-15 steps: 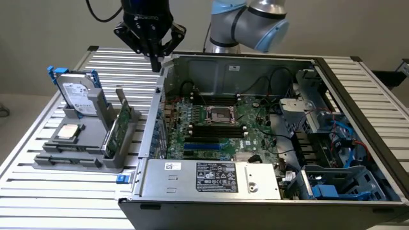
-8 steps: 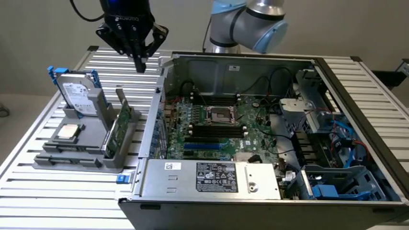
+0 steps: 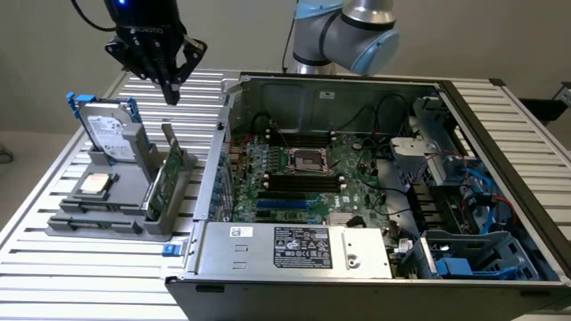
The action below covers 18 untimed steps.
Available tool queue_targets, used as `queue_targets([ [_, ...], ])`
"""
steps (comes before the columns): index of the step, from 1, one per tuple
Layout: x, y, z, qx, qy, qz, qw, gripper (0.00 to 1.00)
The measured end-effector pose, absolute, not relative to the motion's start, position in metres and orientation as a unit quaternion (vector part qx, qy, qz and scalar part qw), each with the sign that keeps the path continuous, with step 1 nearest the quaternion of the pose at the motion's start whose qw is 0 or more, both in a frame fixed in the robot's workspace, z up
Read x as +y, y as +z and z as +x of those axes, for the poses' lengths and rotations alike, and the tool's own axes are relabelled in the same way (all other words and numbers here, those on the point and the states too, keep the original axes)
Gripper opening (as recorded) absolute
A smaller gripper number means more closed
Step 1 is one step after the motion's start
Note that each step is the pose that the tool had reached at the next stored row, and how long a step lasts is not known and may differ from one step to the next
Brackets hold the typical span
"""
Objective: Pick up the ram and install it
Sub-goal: 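Reach for the ram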
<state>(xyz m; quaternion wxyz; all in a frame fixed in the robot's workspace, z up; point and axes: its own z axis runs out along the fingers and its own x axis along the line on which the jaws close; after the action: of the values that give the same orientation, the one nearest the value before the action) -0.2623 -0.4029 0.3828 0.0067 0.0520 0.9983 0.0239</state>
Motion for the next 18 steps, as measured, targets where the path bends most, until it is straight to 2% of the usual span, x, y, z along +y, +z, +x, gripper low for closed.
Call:
queue_targets([
  [18,-0.414,0.376,-0.336,0.998,0.024,0.051,0.007,0.11],
])
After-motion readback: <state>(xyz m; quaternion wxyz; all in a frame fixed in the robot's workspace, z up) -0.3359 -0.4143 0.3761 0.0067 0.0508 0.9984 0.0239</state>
